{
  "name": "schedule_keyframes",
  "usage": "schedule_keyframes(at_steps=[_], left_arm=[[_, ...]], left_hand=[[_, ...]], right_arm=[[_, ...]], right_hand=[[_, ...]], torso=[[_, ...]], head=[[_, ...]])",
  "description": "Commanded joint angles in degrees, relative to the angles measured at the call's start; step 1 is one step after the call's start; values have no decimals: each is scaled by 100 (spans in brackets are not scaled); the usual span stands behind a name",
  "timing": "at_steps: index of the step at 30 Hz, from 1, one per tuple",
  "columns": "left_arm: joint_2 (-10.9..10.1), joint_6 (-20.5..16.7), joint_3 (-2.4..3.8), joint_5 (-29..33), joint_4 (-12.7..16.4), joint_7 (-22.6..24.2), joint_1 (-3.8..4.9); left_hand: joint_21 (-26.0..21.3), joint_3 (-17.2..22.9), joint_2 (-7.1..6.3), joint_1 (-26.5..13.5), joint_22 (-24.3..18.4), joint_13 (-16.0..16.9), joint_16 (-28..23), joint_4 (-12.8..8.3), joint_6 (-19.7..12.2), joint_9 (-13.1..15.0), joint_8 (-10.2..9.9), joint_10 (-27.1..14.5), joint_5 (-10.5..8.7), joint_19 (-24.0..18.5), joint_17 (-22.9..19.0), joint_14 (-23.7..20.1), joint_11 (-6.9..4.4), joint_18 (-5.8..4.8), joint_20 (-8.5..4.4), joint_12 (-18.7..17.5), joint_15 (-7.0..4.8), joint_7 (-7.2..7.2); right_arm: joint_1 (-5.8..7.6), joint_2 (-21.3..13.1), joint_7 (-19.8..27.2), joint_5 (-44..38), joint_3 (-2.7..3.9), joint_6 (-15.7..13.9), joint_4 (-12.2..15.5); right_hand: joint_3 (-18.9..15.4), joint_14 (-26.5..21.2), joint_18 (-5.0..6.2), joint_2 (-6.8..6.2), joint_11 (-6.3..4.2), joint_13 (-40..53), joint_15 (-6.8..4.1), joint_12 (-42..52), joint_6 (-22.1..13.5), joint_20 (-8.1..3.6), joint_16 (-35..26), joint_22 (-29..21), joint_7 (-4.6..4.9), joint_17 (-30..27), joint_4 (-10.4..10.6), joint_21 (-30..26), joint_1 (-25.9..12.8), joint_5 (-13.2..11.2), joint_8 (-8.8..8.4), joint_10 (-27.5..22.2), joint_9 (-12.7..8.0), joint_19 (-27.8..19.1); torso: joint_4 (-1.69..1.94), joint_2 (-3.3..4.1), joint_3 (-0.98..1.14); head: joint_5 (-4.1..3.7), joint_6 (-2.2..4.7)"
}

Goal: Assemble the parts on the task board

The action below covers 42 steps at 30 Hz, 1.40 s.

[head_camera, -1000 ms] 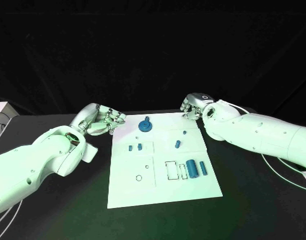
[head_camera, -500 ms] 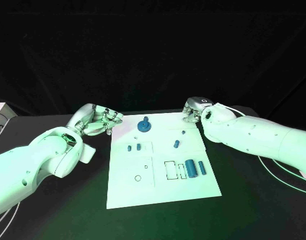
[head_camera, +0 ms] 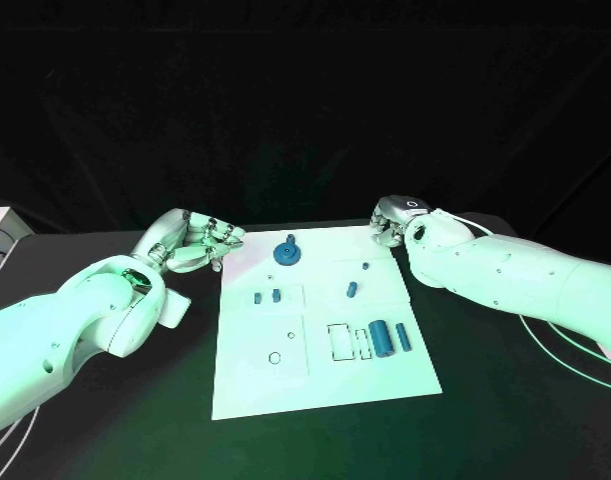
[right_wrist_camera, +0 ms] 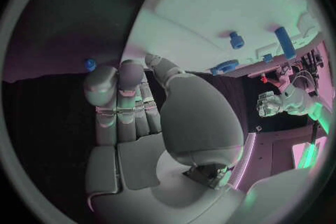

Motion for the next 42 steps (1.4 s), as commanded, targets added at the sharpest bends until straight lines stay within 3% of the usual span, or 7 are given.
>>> schedule_keyframes(at_steps=[1, 14, 22, 27, 31, 36, 42], left_arm=[[1, -50, 5, 59, 7, 39, -3], [-12, -80, 5, 76, 24, 116, -6], [-40, -93, 5, 316, 60, 324, -10], [-68, -70, 6, 986, 57, 525, -13], [-100, -59, 6, 1900, 23, 797, -15], [-136, -81, 12, 2561, -45, 1024, -16], [-168, -91, 18, 2846, -81, 1161, -19]], left_hand=[[-22, 2, 34, 33, -10, -4, -24, 28, -20, -9, -25, 27, -3, 39, -10, 35, -9, 65, -13, -11, 1, 30], [-24, 16, 29, 60, -7, -5, -21, 13, -16, -8, -24, 29, -3, 44, -18, 37, -12, 66, -16, -7, -2, 31], [-41, -23, 2, -10, -11, -6, -30, 57, -30, -10, -26, 22, -3, 33, -32, 25, -4, 59, -9, -8, 10, 23], [-258, -250, -84, -245, -140, -31, -288, 220, -65, -10, -25, -97, -6, -154, -178, -221, 70, 13, 62, -73, 94, 12], [-1208, -520, -183, -371, -776, -67, -1482, 411, -224, -11, -33, -440, -10, -942, -927, -907, 342, -159, 372, -754, 411, 65], [-2255, -822, -162, -349, -1750, -77, -2995, 567, -342, -12, -23, -260, -32, -1238, -1997, -909, 450, -249, 692, -1450, 626, 91], [-3060, -1114, -55, -234, -3173, -69, -4777, 711, -326, -4, 0, 259, -34, -729, -2918, -44, 448, -179, 835, -2283, 674, 125]], right_arm=[[-4, -35, 171, 41, -2, -358, 34], [-5, -323, 585, 639, 17, -1286, 128], [67, -580, 1233, 2293, 64, -1536, 39], [146, -741, 2299, 4212, 73, -1487, -65], [240, -916, 3089, 5578, 78, -1441, -80], [323, -1032, 3158, 5841, 80, -1427, -177], [353, -1008, 2443, 4942, 80, -1222, -346]], right_hand=[[131, 9, 44, -16, -12, -8, -37, -34, 52, -28, 39, -6, 0, -21, -50, 40, -72, 25, -28, 57, 1, 345], [350, 1, 18, -42, -57, -3, -66, -32, 53, -62, 157, -28, -9, -28, -174, 96, -145, 107, -27, 237, 1, 348], [289, -23, 13, -12, -55, -3, -62, -32, 16, -63, 202, -39, 0, -48, -211, 122, -182, -33, -30, 241, 0, 338], [-189, -138, 124, 77, 45, 3, 11, -9, -169, -1, 55, -274, 74, -127, -79, -476, -256, -130, -32, -118, -6, 250], [-891, -139, 237, 318, 107, -12, 53, -15, -301, 80, 8, -419, 133, -188, -59, -794, -97, -44, -31, -354, -9, 284], [-993, -74, 205, 408, 87, -12, 34, -11, -311, 62, 44, -340, 132, -193, -134, -626, 22, -125, -32, -255, -11, 318], [-799, -8, 127, 419, 15, -10, -17, -23, -276, 3, 111, -214, 95, -200, -287, -329, 37, -93, -32, 28, -10, 332]], torso=[[3, 1, -2], [-1, 2, -3], [-5, 0, -6], [-2, -2, -5], [-3, -1, -5], [-12, -5, -5], [-2, 1, -1]], head=[[-8, 5], [-49, 37], [-81, 60], [-107, 90], [-121, 109], [-132, 146], [-150, 146]])
